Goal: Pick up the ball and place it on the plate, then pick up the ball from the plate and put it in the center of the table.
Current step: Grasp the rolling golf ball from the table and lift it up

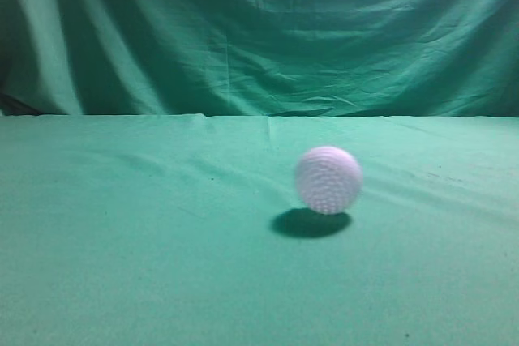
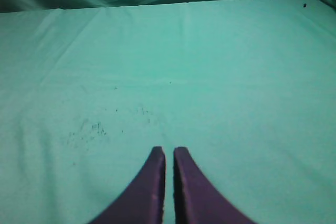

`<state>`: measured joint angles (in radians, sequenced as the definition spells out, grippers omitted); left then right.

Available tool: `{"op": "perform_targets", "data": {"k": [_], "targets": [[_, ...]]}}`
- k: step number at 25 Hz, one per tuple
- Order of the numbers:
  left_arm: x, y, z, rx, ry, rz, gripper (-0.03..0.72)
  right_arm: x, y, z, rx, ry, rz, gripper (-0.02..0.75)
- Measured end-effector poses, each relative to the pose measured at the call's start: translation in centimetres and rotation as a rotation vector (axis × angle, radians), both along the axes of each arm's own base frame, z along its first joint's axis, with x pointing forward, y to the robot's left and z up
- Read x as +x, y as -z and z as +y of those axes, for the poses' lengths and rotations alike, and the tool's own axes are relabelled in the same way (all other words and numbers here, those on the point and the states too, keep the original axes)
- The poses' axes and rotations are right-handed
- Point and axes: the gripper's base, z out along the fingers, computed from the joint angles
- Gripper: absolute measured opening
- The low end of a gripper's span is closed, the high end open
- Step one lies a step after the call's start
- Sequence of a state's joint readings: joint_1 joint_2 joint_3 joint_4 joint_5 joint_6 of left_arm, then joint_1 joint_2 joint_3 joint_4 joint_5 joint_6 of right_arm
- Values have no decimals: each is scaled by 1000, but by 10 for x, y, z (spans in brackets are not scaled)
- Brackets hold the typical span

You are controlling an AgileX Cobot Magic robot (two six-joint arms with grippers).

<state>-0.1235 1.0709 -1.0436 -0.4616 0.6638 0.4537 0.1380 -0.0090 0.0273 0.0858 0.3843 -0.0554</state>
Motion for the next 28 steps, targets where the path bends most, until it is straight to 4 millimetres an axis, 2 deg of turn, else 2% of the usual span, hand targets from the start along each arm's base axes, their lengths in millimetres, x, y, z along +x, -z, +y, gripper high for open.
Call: {"op": "perform_targets", "data": {"k": [6,9,14,17,19,23,26,28], "targets": [[-51,17,9,30,-6,-100,0,1,-3,0,21,2,-34,48],[-78,28,13,65,5,-168,0,3,-13,1,106,13,-130,48],[-115,48,20,63,-24,-282,0,5,-37,-3,237,62,-387,48],[-127,67,22,61,-34,-292,0,3,-47,-6,260,82,-495,48],[-129,78,23,65,-36,-279,0,2,-53,-6,237,73,-499,48],[-129,94,22,65,-36,-235,0,-8,-89,-3,130,24,-487,48],[-129,98,22,61,-34,-218,0,-12,-107,1,82,-24,-332,48],[-129,98,22,58,-34,-218,0,-11,-113,3,61,-44,-233,48]]}}
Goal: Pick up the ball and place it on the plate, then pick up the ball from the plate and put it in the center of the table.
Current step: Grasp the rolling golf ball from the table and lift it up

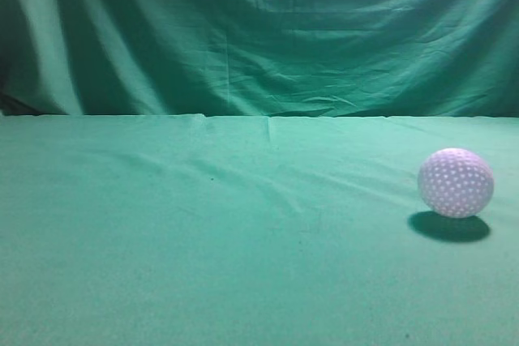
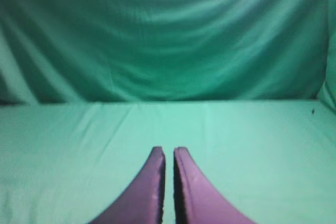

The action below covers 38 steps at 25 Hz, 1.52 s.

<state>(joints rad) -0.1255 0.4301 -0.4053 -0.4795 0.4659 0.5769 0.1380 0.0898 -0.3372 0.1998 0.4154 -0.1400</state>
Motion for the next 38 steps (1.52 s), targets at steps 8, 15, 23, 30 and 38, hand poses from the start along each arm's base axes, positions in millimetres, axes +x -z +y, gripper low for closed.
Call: {"op": "perform_targets", "data": {"k": [8,15,23,30,38], "targets": [[0,0,0,-2,-1,1,0,4,4,5,-69,-53,181,48],[0,0,0,-2,-1,1,0,21,4,13,-262,-201,584,48],[0,0,0,-2,-1,-1,0,49,11,38,-402,-455,793,48],[0,0,1,22,-3,-4,0,84,15,75,-467,-568,935,48],[0,0,1,22,-3,-4,0,128,36,118,-591,-568,1023,48]]}}
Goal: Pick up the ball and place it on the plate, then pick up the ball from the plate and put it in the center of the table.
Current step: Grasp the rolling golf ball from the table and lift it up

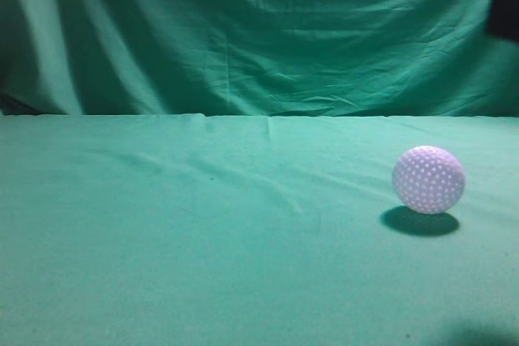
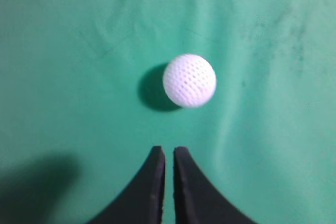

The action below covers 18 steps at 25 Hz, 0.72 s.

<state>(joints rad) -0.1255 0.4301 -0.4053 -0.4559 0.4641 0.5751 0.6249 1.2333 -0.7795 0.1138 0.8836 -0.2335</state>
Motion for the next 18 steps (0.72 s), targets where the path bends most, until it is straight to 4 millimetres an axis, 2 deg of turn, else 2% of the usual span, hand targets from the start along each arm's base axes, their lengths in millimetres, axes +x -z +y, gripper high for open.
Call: {"op": "perform_targets", "data": {"k": [3,12,13,18], "targets": [[0,0,0,0,0,0,0,10,10,16,-14,-28,15,48],[0,0,0,2,0,0,0,33,43,36,-43,-26,45,540],[0,0,0,2,0,0,0,35,46,38,-44,-23,46,563],[0,0,0,2,0,0,0,44,65,44,-51,7,54,549]]}}
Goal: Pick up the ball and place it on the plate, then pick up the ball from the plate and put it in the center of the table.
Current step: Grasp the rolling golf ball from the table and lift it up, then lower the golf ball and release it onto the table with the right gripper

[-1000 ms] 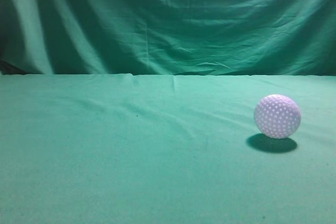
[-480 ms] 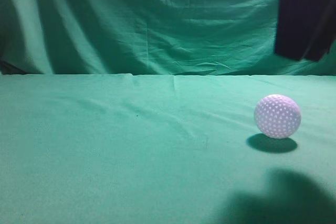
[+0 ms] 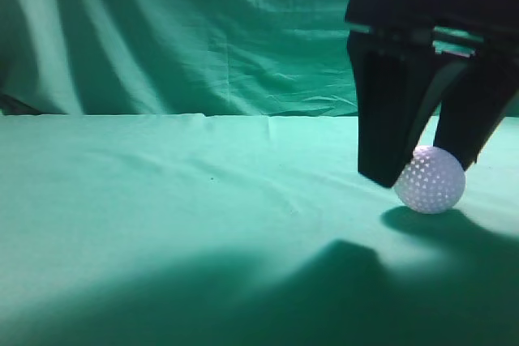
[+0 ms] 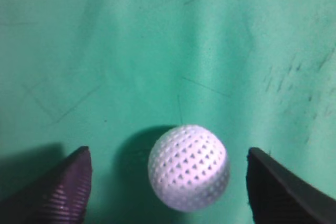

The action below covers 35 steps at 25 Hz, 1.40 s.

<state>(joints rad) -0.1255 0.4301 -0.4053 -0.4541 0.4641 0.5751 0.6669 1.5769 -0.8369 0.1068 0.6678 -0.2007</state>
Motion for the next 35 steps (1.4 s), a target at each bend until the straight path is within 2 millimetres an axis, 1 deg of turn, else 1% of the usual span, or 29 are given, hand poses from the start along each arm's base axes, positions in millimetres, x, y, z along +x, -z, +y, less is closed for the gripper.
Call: {"op": "perform_targets", "data": {"k": [5,9,12,13,14,16,19,22,25,28,31,33,35], "targets": [[0,0,0,4,0,0,0,5,16,3,-20,15,18,549],[0,0,0,4,0,0,0,8,23,4,-32,14,20,549],[0,0,0,4,0,0,0,9,24,4,-35,43,23,355],[0,0,0,4,0,0,0,9,24,4,-34,56,24,312],[0,0,0,4,0,0,0,9,24,4,-32,67,24,298],[0,0,0,4,0,0,0,11,21,6,-37,75,35,312],[0,0,0,4,0,0,0,21,4,14,-27,86,31,312],[0,0,0,4,0,0,0,37,-26,27,19,84,-18,312],[0,0,0,4,0,0,0,56,-62,42,101,81,-111,312],[0,0,0,4,0,0,0,73,-88,57,165,67,-179,312],[0,0,0,4,0,0,0,92,-96,75,205,42,-196,312],[0,0,0,4,0,0,0,104,-93,87,225,21,-196,312],[0,0,0,4,0,0,0,117,-84,100,230,-3,-187,312]]}}
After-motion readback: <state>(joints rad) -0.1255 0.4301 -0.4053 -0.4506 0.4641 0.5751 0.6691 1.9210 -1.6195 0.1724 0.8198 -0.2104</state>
